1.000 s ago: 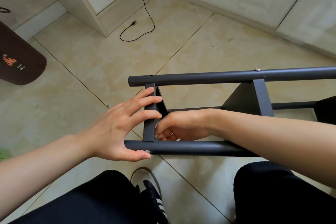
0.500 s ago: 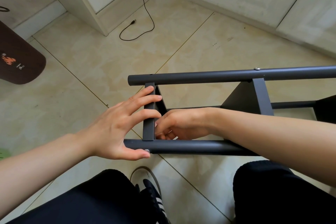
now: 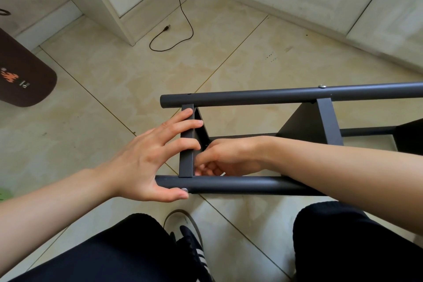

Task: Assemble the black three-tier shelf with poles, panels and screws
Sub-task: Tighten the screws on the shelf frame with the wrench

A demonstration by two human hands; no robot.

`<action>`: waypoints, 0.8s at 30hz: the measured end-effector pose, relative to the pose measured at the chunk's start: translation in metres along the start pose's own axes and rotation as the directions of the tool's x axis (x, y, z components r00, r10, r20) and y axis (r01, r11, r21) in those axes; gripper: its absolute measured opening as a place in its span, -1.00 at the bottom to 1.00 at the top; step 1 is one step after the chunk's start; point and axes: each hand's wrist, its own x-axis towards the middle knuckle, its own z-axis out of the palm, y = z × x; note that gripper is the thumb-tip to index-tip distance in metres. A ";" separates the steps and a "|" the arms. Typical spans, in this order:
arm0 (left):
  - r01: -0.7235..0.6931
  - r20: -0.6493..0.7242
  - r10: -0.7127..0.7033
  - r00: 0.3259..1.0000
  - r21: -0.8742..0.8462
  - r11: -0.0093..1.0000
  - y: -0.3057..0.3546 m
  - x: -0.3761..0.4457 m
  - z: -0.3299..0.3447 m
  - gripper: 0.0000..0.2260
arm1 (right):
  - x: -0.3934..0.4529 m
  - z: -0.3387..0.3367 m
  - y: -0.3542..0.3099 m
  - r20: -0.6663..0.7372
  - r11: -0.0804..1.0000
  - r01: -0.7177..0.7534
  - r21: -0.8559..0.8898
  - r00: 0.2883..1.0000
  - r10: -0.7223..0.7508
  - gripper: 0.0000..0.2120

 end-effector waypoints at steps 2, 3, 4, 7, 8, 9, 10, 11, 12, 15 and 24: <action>0.001 0.001 -0.001 1.000 0.000 1.000 0.000 0.000 0.000 -0.40 | -0.001 -0.001 -0.001 0.040 0.999 0.006 0.044 0.999 -0.007 -0.75; 0.001 0.001 -0.001 1.000 0.001 1.000 0.000 0.000 0.000 -0.40 | -0.001 -0.001 -0.002 0.052 0.998 0.014 0.058 0.999 -0.017 -0.73; 0.001 0.003 -0.001 1.000 0.003 1.000 0.000 0.000 0.000 -0.40 | -0.001 -0.001 -0.002 0.051 0.998 0.021 0.064 0.998 -0.024 -0.72; -0.003 0.003 0.003 1.000 0.004 1.000 0.000 0.000 0.000 -0.40 | 0.000 -0.001 0.000 -0.004 1.000 0.026 0.010 1.000 -0.026 -0.72; -0.004 0.003 0.004 1.000 0.003 1.000 -0.001 0.000 0.000 -0.40 | 0.000 -0.001 0.001 -0.024 1.000 0.017 -0.017 1.000 -0.017 -0.74; -0.005 0.004 0.005 1.000 0.001 1.000 -0.001 0.000 0.000 -0.40 | 0.000 -0.001 0.001 -0.032 1.000 0.008 -0.028 0.999 -0.009 -0.75; -0.006 0.004 0.006 1.000 0.001 1.000 -0.001 0.000 0.000 -0.40 | 0.000 0.000 0.001 -0.028 1.000 0.004 -0.019 1.000 -0.005 -0.77; -0.007 0.004 0.007 1.000 0.001 1.000 -0.001 0.000 0.000 -0.40 | 0.000 -0.001 0.000 -0.016 1.000 0.007 0.002 1.000 -0.007 -0.78; -0.007 0.004 0.007 1.000 0.001 1.000 -0.001 0.000 0.000 -0.40 | 0.000 -0.001 0.000 -0.002 1.000 0.017 0.020 1.000 -0.017 -0.80; -0.009 0.003 0.009 1.000 -0.002 1.000 -0.002 0.000 0.000 -0.40 | -0.001 0.000 0.000 0.012 0.998 0.054 0.012 0.998 -0.054 -0.82; -0.005 -0.001 0.005 1.000 -0.001 1.000 -0.001 0.000 0.000 -0.41 | -0.002 -0.001 -0.002 0.011 0.999 0.011 0.030 1.000 -0.012 -0.74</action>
